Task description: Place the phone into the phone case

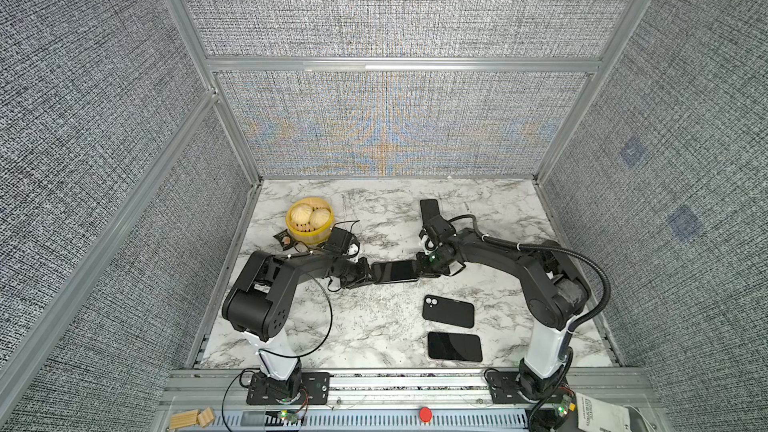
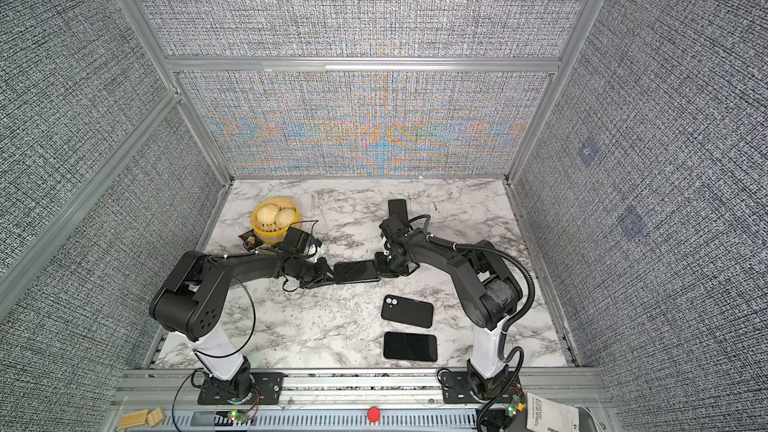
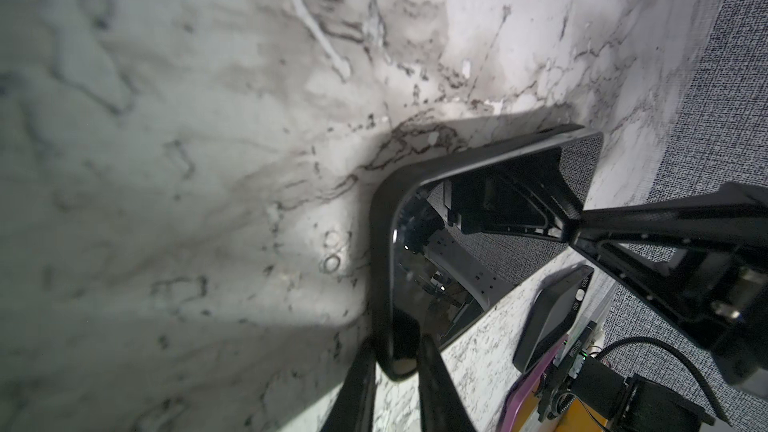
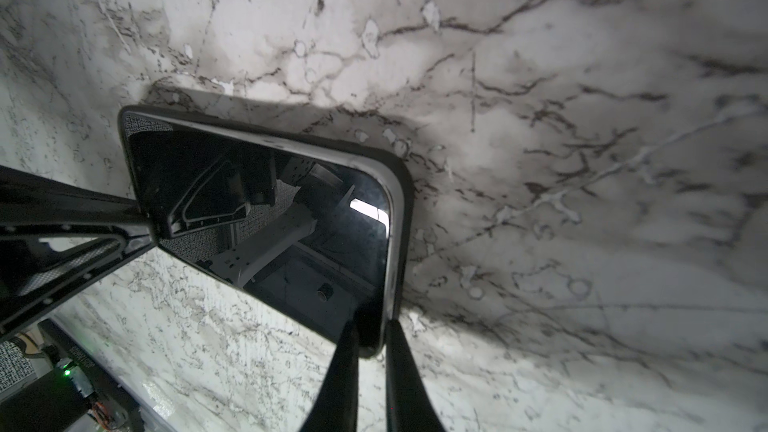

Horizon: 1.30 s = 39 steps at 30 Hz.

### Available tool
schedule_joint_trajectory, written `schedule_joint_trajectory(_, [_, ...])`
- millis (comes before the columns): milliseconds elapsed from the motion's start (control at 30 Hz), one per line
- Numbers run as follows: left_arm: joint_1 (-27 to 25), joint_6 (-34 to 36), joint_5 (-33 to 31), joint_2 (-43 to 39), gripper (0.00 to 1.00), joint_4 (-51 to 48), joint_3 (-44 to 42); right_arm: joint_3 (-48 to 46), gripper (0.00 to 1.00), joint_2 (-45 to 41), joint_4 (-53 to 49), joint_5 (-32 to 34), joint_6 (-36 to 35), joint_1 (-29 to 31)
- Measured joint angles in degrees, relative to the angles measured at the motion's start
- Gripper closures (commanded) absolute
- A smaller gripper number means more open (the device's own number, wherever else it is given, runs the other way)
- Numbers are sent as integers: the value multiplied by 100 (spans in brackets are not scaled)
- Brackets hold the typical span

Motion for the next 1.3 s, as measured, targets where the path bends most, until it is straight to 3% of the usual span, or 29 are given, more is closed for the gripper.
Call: schedule_joint_trajectory(1300, [26,-92,-103,9,78,-55,17,-195,95,111,393,-7,205,22])
